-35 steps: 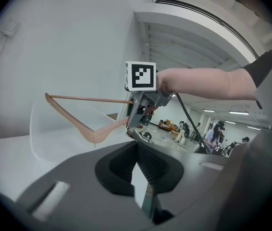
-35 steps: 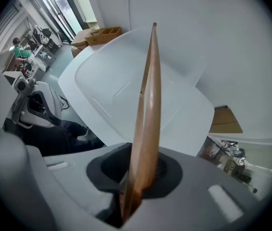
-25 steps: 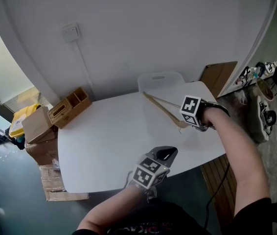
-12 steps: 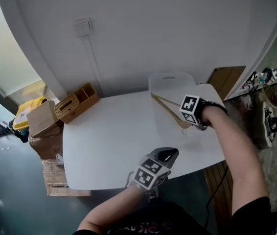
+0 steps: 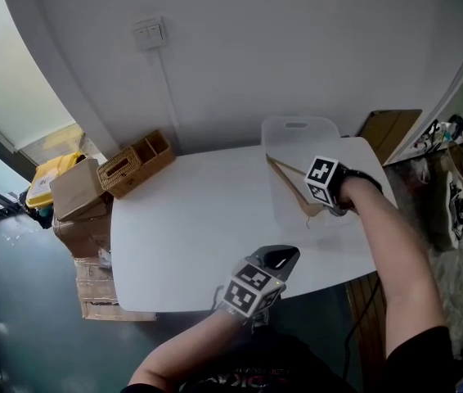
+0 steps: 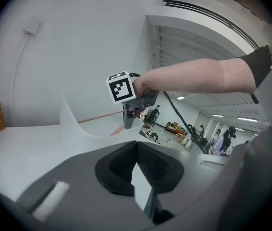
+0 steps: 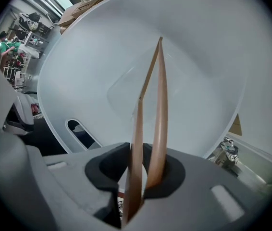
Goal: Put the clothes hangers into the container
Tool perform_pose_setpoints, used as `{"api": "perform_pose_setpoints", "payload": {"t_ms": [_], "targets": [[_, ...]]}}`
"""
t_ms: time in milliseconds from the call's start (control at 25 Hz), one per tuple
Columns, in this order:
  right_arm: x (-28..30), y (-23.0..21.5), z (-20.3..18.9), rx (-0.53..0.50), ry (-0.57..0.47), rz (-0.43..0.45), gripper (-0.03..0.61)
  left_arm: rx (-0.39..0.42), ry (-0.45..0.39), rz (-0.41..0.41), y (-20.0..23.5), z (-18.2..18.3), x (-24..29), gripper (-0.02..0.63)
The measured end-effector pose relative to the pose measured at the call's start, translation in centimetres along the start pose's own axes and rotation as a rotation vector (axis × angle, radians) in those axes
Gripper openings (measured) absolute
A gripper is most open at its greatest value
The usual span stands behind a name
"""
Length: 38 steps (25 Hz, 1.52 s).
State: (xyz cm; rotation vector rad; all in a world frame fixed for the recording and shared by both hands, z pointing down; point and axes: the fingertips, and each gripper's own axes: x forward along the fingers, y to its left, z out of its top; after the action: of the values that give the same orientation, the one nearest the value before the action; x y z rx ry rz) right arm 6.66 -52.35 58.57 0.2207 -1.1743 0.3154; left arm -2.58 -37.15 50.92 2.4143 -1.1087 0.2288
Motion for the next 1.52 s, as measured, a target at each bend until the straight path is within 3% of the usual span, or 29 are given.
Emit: {"api": "perform_pose_setpoints", "payload": {"t_ms": [480,840,1080,1280,1520], "targets": [[-1.9,0.4,1.3,-0.026,-0.088,-0.028,0.112,-0.003,0.002,0.023,0.2,-0.7,-1.6,0.005],[-4.8,0.8,0.1,-0.004,-0.187,-0.085,0.115,0.031,-0.003,0.022,-1.4,-0.6,-3.5,0.005],[-9.6,0.8,-0.8,0.013,-0.360,-0.211,0.112,0.050,-0.013,0.018,-2.6,-0.5,-5.7,0.005],[-13.5,2.0,-2.0,0.050,-0.510,-0.325,0.010,0.065,-0.019,-0.001,-3.5,-0.5,-7.7,0.005],[-15.1,5.5,-3.5,0.105,-0.660,-0.349,0.002,0.080,-0.034,-0.025,-4.7,-1.1,-10.3,0.005]]}}
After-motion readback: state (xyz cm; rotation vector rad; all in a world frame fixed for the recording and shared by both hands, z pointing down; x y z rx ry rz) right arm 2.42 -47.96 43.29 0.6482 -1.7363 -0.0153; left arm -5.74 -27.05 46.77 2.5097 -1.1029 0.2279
